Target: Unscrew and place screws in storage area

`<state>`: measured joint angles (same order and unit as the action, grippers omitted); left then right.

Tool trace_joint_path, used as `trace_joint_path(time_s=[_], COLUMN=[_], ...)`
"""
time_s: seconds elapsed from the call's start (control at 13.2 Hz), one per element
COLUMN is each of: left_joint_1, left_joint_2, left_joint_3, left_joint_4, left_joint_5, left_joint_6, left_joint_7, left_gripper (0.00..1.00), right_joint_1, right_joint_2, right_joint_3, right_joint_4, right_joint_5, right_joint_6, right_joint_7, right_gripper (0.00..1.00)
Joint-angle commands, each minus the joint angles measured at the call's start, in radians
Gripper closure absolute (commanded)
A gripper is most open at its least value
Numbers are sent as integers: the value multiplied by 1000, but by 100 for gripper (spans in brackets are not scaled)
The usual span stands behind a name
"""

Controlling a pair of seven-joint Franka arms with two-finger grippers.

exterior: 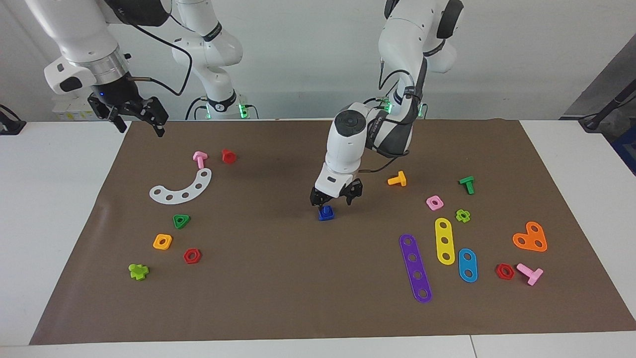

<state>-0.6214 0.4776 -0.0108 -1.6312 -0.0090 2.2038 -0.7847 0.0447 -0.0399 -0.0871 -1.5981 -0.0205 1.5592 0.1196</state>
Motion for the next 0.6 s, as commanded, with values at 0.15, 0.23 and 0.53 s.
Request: trace_joint_path(time_s=[0.15, 0.23, 0.53], left_joint_1=[-35, -52, -54], left_joint_2=[45, 65, 72], left_joint_3=[15, 18, 17], left_joint_4=[10, 11, 25], left_joint_5=[54, 54, 61], left_joint_6=[45, 45, 25], left_joint_7=[-16, -18, -16], left_gripper=[5, 5, 7], right_joint_1=[-2, -2, -2], right_joint_2=[-18, -20, -20], right_joint_3=[0, 0, 0], right_joint_4=[-17, -17, -17], right_joint_5=[4, 4, 4], right_joint_6=[-7, -7, -7], right_joint_7=[-14, -14, -14], right_gripper=[0, 0, 0])
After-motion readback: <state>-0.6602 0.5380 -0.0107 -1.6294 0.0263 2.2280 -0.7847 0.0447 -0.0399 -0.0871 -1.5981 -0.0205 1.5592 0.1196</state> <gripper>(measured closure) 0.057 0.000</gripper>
